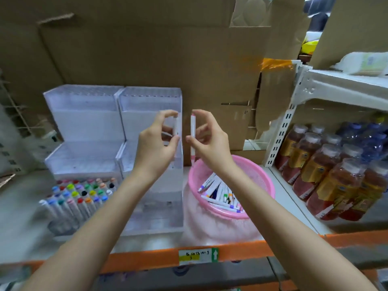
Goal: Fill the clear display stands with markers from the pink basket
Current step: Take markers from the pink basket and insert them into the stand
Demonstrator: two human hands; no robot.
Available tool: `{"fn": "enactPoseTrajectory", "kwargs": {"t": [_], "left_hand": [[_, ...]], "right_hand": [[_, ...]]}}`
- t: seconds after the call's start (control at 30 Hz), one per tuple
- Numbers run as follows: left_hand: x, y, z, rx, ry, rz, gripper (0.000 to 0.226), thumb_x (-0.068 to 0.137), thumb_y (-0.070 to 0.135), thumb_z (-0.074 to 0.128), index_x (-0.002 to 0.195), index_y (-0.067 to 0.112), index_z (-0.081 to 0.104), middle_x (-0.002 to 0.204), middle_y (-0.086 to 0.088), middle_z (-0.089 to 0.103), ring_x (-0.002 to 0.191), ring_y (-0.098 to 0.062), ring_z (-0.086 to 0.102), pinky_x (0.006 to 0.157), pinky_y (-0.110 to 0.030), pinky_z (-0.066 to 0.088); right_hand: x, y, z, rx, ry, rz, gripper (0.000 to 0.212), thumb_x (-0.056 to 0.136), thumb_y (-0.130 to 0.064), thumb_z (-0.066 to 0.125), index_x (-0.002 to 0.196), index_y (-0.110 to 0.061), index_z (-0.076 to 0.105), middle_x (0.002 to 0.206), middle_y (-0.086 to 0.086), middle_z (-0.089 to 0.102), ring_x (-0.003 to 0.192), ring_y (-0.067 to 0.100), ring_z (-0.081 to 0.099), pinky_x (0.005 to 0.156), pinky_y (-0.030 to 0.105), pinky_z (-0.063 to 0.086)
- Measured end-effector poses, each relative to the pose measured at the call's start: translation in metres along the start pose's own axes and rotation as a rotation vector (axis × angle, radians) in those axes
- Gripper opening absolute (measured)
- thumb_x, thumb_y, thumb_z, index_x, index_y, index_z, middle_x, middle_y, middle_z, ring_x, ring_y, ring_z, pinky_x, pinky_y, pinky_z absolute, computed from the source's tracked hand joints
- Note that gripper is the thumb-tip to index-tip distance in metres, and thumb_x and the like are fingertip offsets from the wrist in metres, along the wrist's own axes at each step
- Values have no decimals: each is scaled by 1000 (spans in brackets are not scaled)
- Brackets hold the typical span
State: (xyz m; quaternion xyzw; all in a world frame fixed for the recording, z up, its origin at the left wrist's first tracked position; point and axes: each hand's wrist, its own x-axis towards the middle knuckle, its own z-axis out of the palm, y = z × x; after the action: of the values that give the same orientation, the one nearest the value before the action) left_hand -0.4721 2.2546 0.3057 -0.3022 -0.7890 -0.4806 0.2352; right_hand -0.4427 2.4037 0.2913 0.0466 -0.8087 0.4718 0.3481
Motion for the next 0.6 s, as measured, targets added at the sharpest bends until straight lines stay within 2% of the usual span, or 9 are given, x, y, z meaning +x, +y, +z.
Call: {"fn": "enactPoseTrajectory", "kwargs": {"t": [0.07,0.13,0.3,0.47,0.6], "left_hand": [[3,-7,-24,14,43,-31,44,82,9,70,119,25,54,74,15,58,69,4,61,64,-2,41],[7,-16,-48,20,89,-56,44,82,9,70,119,26,54,74,14,60,73,4,62,65,-2,40],[16,-47,-104,88,192,-92,42,85,12,68,121,30,52,80,7,63,75,0,63,69,-11,48],[27,-82,-141,83,249,-94,41,87,10,64,120,31,51,82,10,61,77,0,61,74,-23,53],[39,-107,-164,66,248,-81,43,88,7,63,123,30,50,86,7,62,78,2,61,70,-15,50]], "right_hand": [[11,-12,22,49,-42,-8,54,81,-6,71,127,-28,52,74,7,56,65,19,60,61,27,57],[21,-24,44,108,-75,-13,54,82,-6,71,126,-30,52,77,7,55,61,23,62,55,37,59],[42,-50,105,155,-88,-94,54,83,-10,72,129,-29,50,73,-5,55,62,19,63,58,45,58],[56,-68,165,189,-89,-145,53,85,-7,70,131,-23,50,72,-2,55,59,17,60,59,40,56],[64,-79,210,154,-63,-211,53,84,-3,70,131,-20,50,70,-5,54,56,10,59,56,29,53]]}}
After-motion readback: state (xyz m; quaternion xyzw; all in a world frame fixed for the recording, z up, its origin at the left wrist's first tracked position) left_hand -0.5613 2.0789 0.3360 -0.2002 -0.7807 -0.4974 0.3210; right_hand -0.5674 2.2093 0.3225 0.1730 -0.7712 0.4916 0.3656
